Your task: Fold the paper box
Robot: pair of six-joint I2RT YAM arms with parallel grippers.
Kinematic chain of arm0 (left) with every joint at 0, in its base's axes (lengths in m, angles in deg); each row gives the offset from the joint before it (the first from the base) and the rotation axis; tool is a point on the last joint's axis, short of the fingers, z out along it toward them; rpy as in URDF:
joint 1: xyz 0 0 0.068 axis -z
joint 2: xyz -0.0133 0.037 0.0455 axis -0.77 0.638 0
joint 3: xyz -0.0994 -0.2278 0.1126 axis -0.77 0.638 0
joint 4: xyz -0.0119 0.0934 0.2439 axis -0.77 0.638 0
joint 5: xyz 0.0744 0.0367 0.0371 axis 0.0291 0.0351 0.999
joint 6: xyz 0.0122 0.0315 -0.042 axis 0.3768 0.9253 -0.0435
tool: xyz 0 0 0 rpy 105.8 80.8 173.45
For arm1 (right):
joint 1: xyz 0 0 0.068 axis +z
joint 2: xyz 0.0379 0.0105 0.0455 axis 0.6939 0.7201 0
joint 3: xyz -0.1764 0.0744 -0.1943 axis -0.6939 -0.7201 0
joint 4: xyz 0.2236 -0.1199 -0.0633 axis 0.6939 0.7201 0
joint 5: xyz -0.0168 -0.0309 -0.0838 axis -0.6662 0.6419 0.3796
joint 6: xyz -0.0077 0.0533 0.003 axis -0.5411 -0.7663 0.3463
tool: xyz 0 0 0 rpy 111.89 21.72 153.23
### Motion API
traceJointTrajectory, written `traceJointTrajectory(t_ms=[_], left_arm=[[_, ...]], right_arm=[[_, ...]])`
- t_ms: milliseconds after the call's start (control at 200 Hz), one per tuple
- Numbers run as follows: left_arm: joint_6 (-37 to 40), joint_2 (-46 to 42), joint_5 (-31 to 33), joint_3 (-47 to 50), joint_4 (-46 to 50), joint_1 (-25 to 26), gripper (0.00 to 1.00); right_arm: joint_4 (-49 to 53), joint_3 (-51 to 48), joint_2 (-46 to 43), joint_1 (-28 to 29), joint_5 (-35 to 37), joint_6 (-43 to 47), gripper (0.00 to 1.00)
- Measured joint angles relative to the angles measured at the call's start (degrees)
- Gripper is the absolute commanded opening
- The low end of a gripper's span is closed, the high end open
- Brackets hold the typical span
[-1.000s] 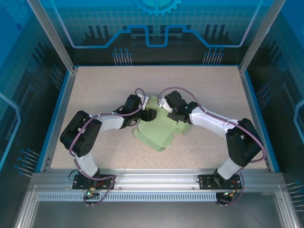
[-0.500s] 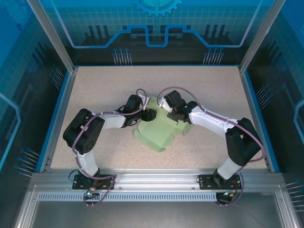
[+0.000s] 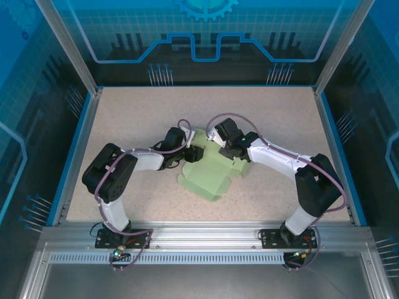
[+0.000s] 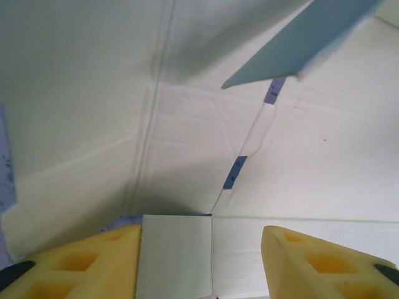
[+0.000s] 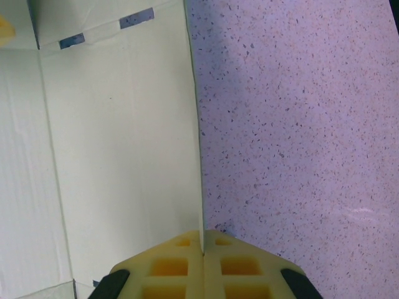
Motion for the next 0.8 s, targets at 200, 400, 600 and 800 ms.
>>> traceJointTrajectory(t_ms=[200,400,600,800], left_arm=[[-2.7,-2.5,-1.9,3.4,-4.2,2.2,0.53],[-4.6,-2.5,-2.4,5.0,-7.3,4.1,0.54],[-6.0,-1.9,-2.5,5.1,-10.1,5.1,0.57],[-6.1,-1.6,-2.5,5.1,-10.3,5.4,0.59]], right_arm=[[0.6,0.1,0.0,-0.1,-1.1,-1.8,0.0],[1.0,0.7,0.0,-0.3,-1.6,-2.7,0.0],[1.1,0.7,0.0,-0.4,-2.8,-3.9,0.0],[0.6,0.3,0.0,-0.5,-4.0,-5.0,0.0]])
